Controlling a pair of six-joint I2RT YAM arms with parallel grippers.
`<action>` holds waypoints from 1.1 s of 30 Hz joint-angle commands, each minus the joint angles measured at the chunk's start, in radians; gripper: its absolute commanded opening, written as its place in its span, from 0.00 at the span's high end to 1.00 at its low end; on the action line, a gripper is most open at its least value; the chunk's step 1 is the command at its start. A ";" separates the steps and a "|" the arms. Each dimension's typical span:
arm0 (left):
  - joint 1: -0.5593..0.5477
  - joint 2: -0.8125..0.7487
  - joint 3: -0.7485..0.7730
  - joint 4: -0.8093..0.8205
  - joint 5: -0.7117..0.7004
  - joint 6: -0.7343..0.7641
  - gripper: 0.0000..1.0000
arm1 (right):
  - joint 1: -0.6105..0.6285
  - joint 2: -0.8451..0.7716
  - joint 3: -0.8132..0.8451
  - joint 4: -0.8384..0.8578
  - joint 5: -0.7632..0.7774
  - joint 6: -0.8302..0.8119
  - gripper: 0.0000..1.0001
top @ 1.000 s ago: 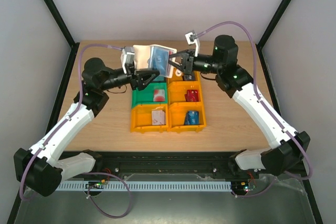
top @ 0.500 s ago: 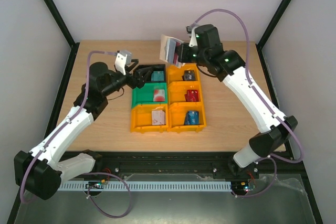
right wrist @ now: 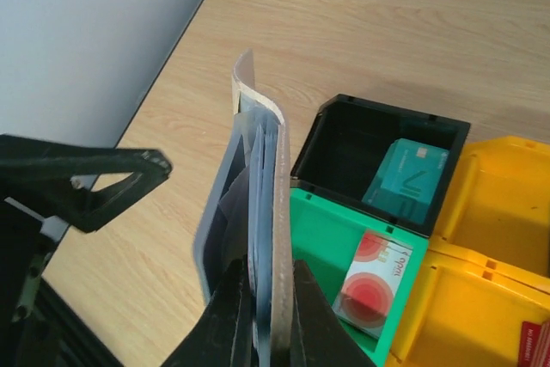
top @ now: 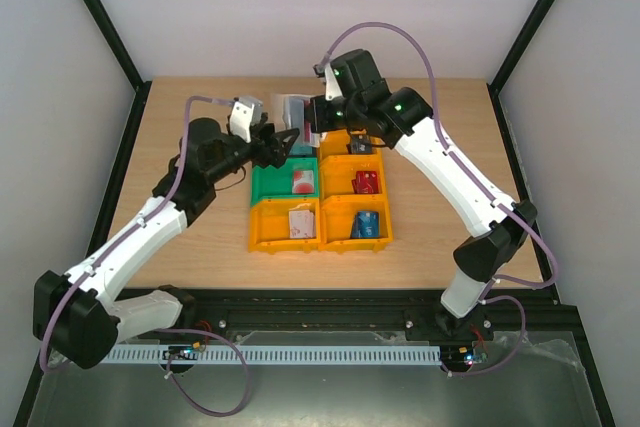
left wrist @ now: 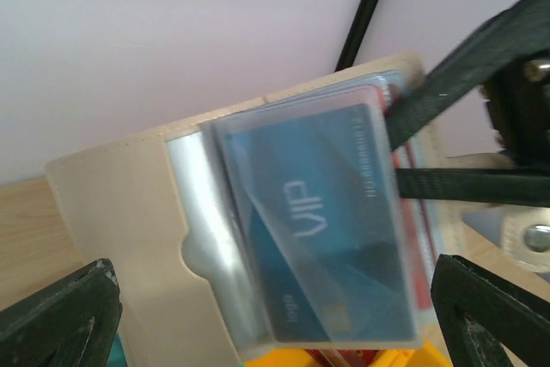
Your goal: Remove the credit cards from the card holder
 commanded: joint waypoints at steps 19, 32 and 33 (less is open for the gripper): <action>-0.057 0.045 0.077 0.017 -0.303 0.159 0.02 | 0.018 -0.025 0.003 0.093 -0.152 0.013 0.98; 0.139 -0.054 0.039 -0.029 -0.056 -0.013 0.22 | -0.038 -0.053 0.007 0.107 -0.299 -0.045 0.98; 0.147 -0.060 0.032 -0.026 -0.037 -0.014 0.21 | -0.040 -0.054 0.007 0.107 -0.303 -0.045 0.98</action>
